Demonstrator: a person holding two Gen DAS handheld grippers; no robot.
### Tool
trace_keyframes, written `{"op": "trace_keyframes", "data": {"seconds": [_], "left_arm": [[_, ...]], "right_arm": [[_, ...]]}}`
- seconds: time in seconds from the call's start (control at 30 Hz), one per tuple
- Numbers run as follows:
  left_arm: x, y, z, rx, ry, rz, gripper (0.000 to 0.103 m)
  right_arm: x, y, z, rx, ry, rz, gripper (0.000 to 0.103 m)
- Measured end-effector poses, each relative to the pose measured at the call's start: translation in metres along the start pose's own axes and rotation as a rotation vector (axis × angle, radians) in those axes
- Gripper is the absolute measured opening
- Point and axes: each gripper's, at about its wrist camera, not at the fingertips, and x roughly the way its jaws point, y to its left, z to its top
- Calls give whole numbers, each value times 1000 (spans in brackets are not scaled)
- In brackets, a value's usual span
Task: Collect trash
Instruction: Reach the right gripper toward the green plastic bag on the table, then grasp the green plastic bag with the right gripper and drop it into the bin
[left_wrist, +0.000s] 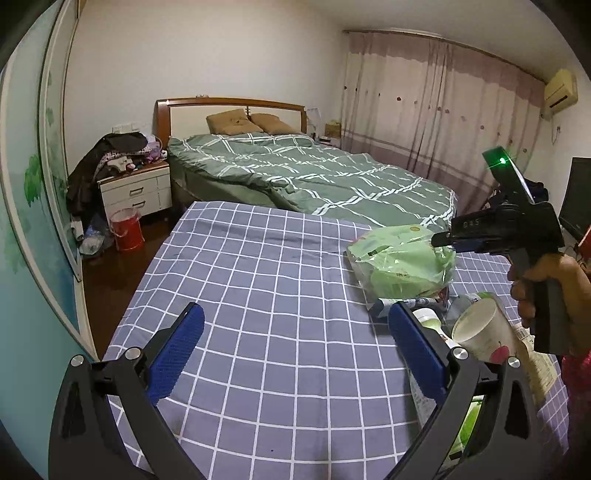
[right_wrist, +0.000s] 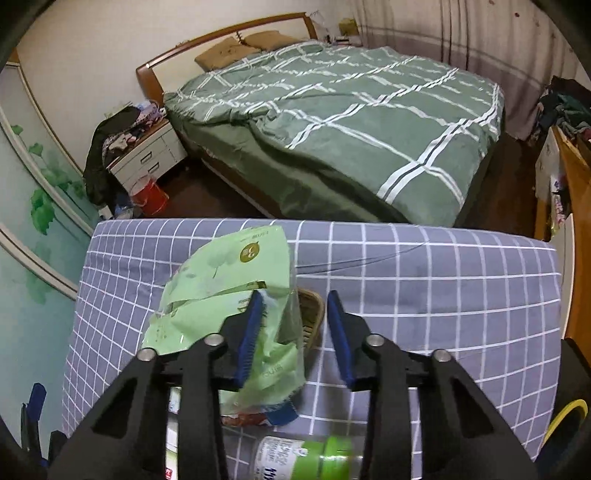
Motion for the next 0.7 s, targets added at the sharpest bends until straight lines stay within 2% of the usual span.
{"op": "trace_keyframes", "data": {"seconds": [0.1, 0.2, 0.47, 0.7], "left_arm": [[1, 0, 0, -3, 1, -2, 98], [2, 0, 0, -2, 3, 2, 98], [4, 2, 0, -2, 2, 10, 98], [3, 1, -1, 3, -1, 16, 98]], "right_arm": [[3, 3, -2, 1, 24, 24, 13], [-6, 7, -5, 0, -2, 36, 7], [-71, 11, -15, 4, -161, 71, 6], [-146, -19, -36, 59, -344, 69, 6]]}}
